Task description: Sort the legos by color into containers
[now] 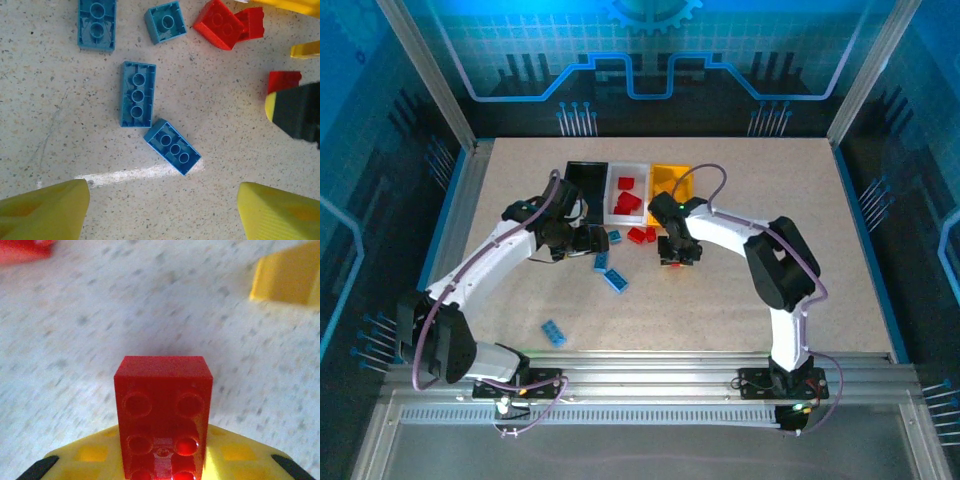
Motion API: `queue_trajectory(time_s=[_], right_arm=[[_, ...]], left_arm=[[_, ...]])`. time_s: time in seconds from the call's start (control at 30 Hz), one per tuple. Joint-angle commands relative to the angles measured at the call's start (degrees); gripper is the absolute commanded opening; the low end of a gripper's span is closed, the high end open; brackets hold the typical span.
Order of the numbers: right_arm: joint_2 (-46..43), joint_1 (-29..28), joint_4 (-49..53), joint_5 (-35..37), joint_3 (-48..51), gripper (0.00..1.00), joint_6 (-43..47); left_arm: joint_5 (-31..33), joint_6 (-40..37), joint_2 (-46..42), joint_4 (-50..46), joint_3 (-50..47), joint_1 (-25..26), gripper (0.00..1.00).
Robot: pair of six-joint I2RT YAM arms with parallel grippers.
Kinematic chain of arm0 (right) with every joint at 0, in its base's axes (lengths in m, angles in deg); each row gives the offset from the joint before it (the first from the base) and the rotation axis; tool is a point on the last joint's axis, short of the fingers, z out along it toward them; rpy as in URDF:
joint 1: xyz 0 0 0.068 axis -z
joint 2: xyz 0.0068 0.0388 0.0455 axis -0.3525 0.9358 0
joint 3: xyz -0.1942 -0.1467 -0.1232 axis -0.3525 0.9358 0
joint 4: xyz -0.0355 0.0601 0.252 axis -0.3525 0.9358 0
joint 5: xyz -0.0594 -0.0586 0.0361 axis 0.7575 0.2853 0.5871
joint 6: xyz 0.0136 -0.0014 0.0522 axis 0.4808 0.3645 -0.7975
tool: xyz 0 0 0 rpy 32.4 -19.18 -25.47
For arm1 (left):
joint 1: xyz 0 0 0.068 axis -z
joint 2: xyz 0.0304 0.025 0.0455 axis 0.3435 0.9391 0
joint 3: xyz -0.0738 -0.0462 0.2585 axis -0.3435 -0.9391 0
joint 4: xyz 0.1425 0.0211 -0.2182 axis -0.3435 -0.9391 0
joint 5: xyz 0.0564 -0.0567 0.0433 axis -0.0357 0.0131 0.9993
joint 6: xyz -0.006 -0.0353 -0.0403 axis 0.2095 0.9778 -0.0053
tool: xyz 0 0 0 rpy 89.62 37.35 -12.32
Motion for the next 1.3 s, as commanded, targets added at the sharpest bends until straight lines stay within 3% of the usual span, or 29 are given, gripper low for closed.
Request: queue_trajectory(time_s=[0.0, 0.5, 0.97, 1.27], right_arm=[[-5.41, -1.52, -1.08, -3.50, -0.69, 0.33, 2.38], [9.36, 1.06, -1.23, -13.78, -28.23, 0.33, 6.51], [17.63, 4.62, -3.93, -18.95, -39.39, 0.32, 7.96], [23.43, 8.33, 2.80, -21.53, -50.71, 0.32, 9.10]], left_arm=[[-1.74, 0.48, 0.06, 0.74, -0.84, -0.19, 0.79], [-1.44, 1.62, 1.02, -1.97, -0.81, -0.19, 0.79], [-3.93, 8.69, 0.02, 3.51, -5.04, -0.19, 0.79], [-1.35, 12.01, -0.81, 4.00, -5.66, 0.15, 0.80]])
